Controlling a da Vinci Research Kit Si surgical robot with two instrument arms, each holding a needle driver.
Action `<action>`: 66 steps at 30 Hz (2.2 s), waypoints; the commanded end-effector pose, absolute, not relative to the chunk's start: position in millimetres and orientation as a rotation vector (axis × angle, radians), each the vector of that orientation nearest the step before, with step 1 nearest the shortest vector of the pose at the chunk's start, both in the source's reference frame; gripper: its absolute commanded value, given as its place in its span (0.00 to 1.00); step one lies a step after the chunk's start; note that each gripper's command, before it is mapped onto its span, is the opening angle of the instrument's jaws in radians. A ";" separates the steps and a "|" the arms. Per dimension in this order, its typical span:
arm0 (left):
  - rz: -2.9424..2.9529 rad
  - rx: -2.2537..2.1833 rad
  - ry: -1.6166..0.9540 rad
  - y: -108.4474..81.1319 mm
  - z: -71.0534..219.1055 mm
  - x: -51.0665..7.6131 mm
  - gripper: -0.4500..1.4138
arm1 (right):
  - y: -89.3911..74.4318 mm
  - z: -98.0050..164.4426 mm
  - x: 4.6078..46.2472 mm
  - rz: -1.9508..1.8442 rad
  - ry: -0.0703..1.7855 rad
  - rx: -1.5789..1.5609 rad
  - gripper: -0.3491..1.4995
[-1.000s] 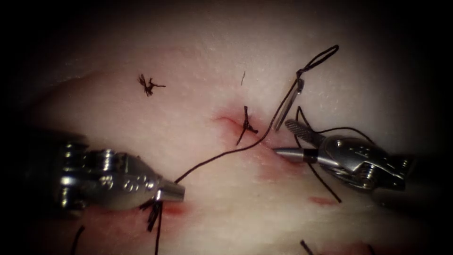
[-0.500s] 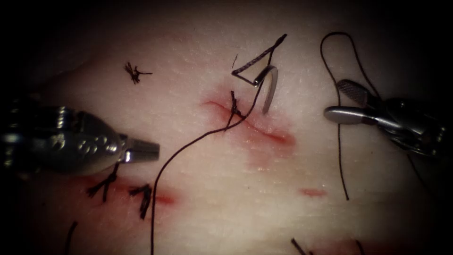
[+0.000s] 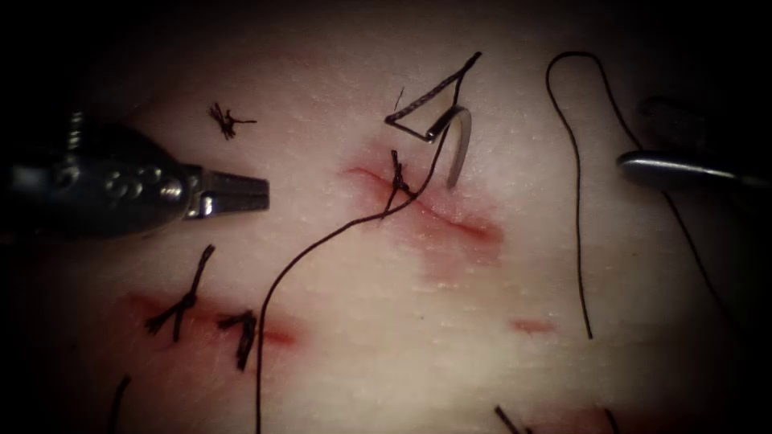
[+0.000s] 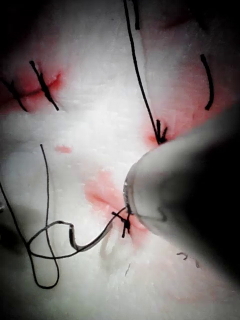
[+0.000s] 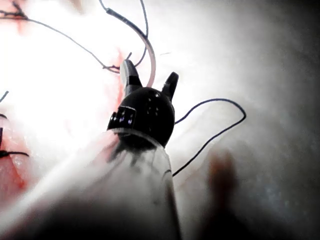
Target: Wound Closure
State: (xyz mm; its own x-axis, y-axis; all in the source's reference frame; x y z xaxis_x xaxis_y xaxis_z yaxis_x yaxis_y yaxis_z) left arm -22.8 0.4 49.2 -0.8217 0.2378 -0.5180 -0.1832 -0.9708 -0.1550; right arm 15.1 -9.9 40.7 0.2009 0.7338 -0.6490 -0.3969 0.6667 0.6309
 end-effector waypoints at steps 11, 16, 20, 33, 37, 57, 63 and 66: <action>2.814 -0.859 -0.196 -1.7 54.9 -27.2 0.00 | -10.2 49.2 23.8 0.661 1.056 0.277 0.97; 2.813 -0.855 -0.200 -2.0 54.7 -27.4 0.00 | -10.2 52.5 23.6 0.624 1.014 0.237 0.95; 2.816 -0.854 -0.216 -2.5 54.9 -28.1 0.00 | -8.9 53.3 23.8 0.611 1.009 0.212 0.91; 2.828 -0.846 -0.242 -3.3 55.3 -28.6 0.00 | -7.3 53.7 25.5 0.603 1.039 0.192 0.87; 2.829 -0.842 -0.243 -3.3 55.4 -28.7 0.00 | -7.1 53.8 25.6 0.605 1.044 0.188 0.85; 2.823 -0.827 -0.239 -2.8 56.2 -30.4 0.00 | -8.2 53.2 26.9 0.739 1.019 0.253 0.00; 2.823 -0.824 -0.228 -1.3 57.5 -32.3 0.00 | -7.8 53.5 26.6 0.871 1.060 0.402 0.00; 2.831 -0.813 -0.232 -0.6 58.5 -32.5 0.00 | -7.0 53.9 26.4 0.974 1.079 0.513 0.00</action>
State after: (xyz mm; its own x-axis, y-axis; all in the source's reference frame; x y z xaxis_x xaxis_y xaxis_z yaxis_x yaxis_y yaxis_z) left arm -31.9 -0.5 58.3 -0.8335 0.2196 -0.5070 -0.1342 -0.9706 -0.1998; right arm 25.4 -7.5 53.7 0.1274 0.8704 -0.4755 -0.4098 0.4828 0.7739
